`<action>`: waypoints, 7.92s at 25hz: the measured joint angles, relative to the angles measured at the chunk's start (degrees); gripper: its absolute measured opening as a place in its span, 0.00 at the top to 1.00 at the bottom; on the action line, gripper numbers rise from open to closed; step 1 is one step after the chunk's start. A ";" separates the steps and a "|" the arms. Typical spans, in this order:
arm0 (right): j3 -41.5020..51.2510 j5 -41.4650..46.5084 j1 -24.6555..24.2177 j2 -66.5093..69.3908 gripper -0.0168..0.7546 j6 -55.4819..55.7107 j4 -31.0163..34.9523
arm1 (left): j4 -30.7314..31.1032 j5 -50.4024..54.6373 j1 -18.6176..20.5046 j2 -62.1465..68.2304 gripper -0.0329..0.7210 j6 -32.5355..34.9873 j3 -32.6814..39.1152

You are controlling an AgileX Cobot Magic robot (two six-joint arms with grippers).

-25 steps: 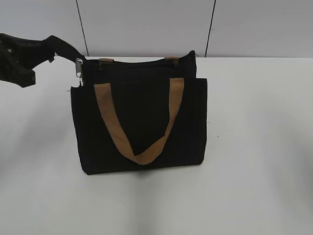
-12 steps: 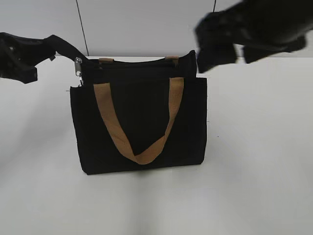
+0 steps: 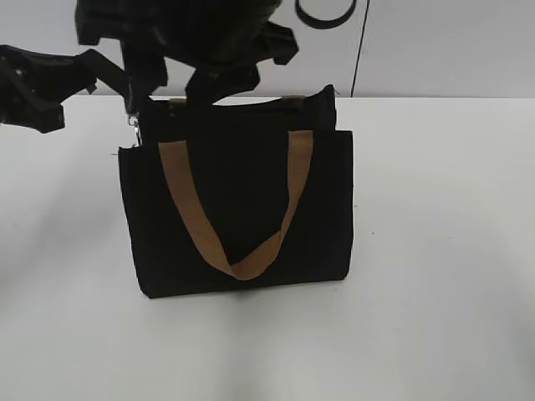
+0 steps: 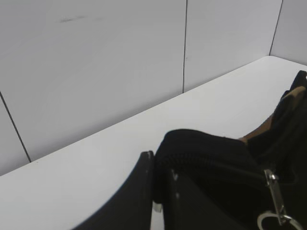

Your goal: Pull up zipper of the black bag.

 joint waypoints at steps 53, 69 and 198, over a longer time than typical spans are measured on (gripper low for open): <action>-10.66 10.82 -10.34 12.25 1.00 -26.27 29.66 | 32.03 6.76 -0.17 -4.09 0.95 -39.78 -0.12; -10.88 13.51 -14.33 12.08 1.00 -29.98 31.39 | 42.17 12.96 -0.27 -4.09 0.95 -47.67 -0.01; 71.15 8.77 -14.61 -81.42 0.22 -28.51 -7.54 | -59.48 103.94 -26.15 -65.81 0.21 35.61 6.47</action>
